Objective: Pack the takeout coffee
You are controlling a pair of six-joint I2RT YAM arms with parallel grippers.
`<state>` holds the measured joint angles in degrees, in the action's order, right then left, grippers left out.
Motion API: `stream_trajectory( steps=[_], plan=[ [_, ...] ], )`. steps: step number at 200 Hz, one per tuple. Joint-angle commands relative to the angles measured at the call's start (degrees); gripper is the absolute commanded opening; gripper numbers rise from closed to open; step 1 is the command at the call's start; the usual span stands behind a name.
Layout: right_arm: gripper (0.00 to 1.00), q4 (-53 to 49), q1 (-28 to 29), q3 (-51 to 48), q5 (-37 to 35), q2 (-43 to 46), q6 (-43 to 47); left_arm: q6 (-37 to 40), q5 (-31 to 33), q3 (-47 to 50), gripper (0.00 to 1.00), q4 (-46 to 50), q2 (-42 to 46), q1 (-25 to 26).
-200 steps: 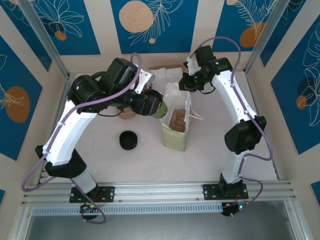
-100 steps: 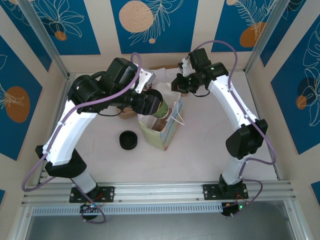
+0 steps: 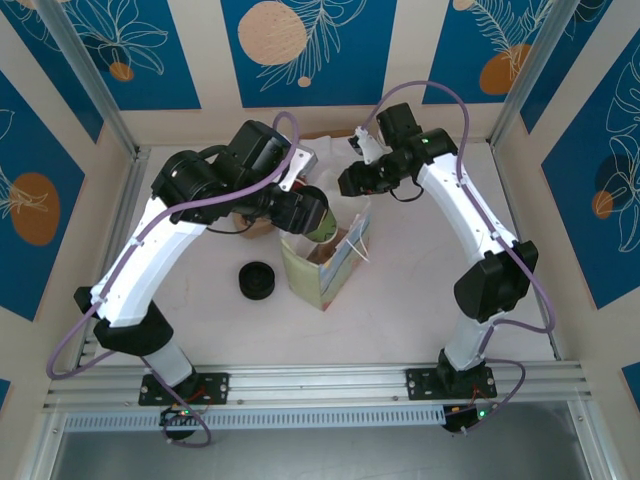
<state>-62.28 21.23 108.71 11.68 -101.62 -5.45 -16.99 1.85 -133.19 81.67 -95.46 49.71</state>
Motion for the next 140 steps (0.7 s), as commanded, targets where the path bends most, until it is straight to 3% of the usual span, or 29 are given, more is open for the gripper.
stream_trajectory(
  steps=[1,104,114,140],
  plan=[
    [0.46,-3.7,-0.8,3.2,-1.4,-1.4,7.6,0.4,-1.1,0.0,0.72,-1.4,-0.2,-0.7],
    [0.46,-7.4,-0.5,7.3,-3.5,-5.6,13.1,1.3,0.0,0.1,0.72,-1.6,-1.3,-0.7],
    [0.41,-7.4,-0.3,7.1,-3.2,-5.8,13.3,1.5,0.3,0.2,0.72,-1.6,-1.5,-0.7],
    [0.16,-7.2,-0.2,8.2,-2.1,-5.6,13.4,2.0,0.9,0.4,0.71,-1.9,-1.8,-0.7]
  ],
)
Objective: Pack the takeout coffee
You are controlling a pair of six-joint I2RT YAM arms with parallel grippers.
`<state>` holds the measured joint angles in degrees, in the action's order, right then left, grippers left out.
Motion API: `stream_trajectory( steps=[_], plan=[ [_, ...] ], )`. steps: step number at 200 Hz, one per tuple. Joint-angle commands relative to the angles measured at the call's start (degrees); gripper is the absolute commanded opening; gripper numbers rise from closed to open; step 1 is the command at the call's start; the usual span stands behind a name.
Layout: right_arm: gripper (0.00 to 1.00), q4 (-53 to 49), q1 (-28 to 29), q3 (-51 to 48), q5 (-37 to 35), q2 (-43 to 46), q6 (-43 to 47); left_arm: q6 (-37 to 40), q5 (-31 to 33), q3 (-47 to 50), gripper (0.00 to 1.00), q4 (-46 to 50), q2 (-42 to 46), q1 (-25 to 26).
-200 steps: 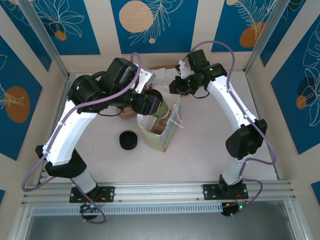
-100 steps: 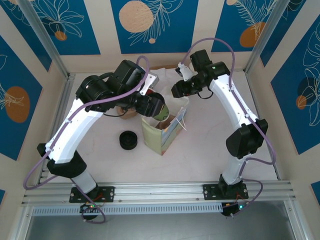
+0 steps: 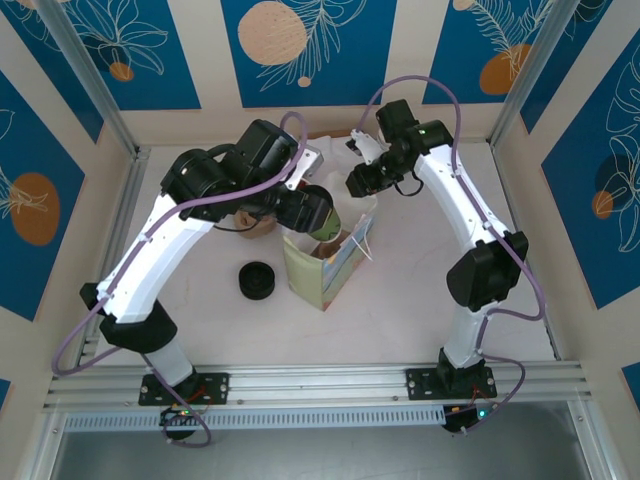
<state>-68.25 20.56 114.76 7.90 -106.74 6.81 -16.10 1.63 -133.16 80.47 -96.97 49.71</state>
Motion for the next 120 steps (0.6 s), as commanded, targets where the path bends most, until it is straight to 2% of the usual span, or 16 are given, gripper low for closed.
stream_trajectory(
  steps=[1,15,30,120],
  plan=[
    [0.16,-1.3,0.5,2.2,1.7,-0.4,1.2,1.1,1.1,0.4,0.71,-0.7,-0.3,-0.7],
    [0.09,-1.0,0.6,3.2,2.4,0.0,1.6,1.2,1.5,0.7,0.71,-1.1,-0.5,-0.7],
    [0.06,0.0,0.6,3.8,3.3,0.9,2.3,1.3,1.8,1.3,0.71,-1.7,-0.6,-0.6],
    [0.07,-0.3,2.6,7.3,5.4,2.8,5.8,2.7,5.6,9.0,0.70,-7.8,-1.6,1.0]
  ],
)
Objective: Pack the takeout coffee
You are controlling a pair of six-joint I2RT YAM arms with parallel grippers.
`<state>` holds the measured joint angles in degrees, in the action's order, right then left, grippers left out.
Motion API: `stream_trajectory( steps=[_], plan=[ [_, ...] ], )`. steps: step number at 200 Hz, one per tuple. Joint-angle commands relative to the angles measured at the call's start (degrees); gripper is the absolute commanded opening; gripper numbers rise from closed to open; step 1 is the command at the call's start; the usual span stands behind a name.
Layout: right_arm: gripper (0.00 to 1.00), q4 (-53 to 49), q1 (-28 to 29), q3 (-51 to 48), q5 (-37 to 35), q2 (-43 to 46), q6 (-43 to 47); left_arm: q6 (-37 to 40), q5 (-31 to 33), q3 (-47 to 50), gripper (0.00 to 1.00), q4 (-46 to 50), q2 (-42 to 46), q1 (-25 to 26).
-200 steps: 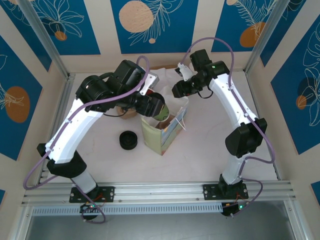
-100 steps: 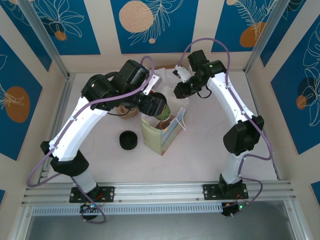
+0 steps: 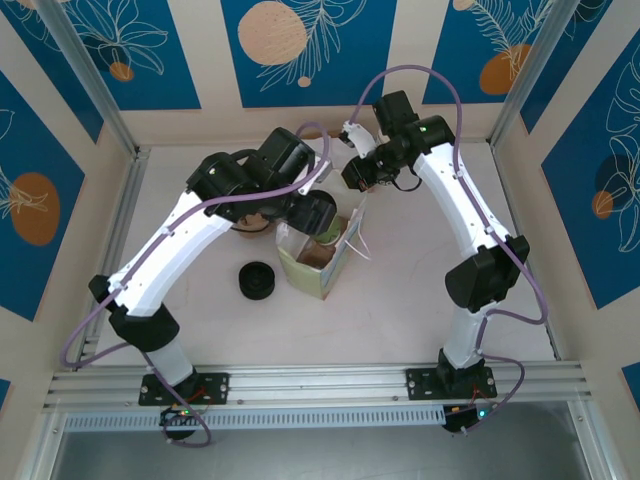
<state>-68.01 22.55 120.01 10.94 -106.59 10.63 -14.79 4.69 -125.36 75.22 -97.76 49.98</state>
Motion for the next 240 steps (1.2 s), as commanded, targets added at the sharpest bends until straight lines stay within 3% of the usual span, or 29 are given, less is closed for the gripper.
stream_trajectory(
  steps=[1,116,240],
  plan=[
    [0.07,-0.5,0.7,2.1,2.3,2.6,2.0,1.3,2.6,1.3,0.70,-2.6,-0.8,0.7],
    [0.08,0.4,5.2,-0.2,1.3,6.0,-0.9,1.8,9.2,12.2,0.69,-10.1,-0.7,5.9],
    [0.08,1.5,5.4,-4.5,1.8,10.1,-5.8,-1.6,13.1,23.9,0.69,-17.4,3.0,6.1]
  ],
)
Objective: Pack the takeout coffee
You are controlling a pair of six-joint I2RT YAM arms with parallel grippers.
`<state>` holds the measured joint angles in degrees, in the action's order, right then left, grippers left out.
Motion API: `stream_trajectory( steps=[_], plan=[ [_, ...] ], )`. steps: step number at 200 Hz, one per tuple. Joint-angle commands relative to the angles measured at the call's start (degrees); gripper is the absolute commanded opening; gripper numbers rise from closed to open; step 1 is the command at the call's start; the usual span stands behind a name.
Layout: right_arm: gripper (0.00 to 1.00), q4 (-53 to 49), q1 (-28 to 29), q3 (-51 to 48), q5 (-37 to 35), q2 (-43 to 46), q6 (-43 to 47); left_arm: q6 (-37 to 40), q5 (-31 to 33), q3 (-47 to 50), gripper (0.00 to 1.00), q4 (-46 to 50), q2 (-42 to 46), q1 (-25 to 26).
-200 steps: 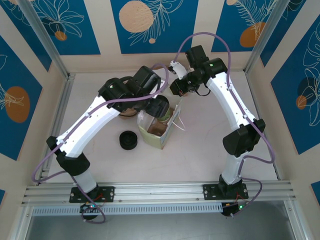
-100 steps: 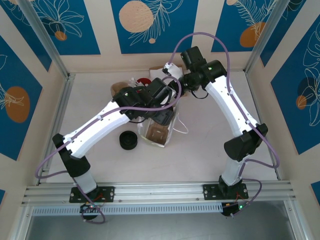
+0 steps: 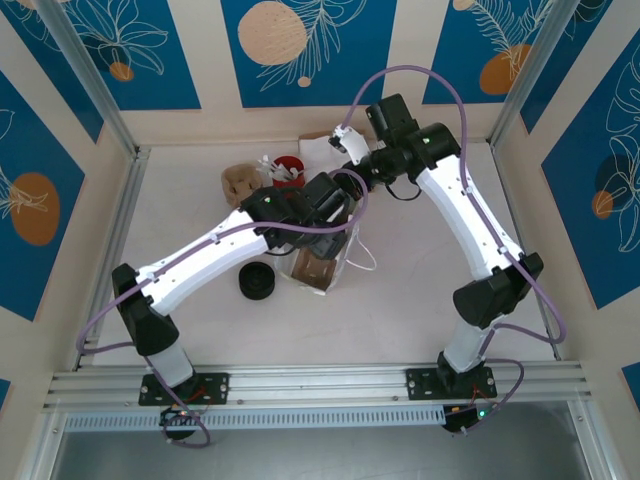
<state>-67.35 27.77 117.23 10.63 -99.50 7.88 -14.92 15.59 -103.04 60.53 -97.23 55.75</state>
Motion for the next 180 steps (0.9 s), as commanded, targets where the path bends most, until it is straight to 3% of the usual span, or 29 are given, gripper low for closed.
stream_trajectory(
  steps=[1,114,180],
  plan=[
    [0.08,0.9,0.2,-1.8,2.1,3.1,-3.2,-1.6,2.2,1.7,0.69,-2.8,2.5,0.3],
    [0.08,3.3,-0.3,-7.6,2.6,6.7,-4.9,-0.5,5.8,11.6,0.68,-11.4,8.4,2.2],
    [0.08,9.5,-0.6,-12.6,7.3,8.7,-2.5,1.7,9.2,14.2,0.68,-15.4,9.1,4.6]
  ],
)
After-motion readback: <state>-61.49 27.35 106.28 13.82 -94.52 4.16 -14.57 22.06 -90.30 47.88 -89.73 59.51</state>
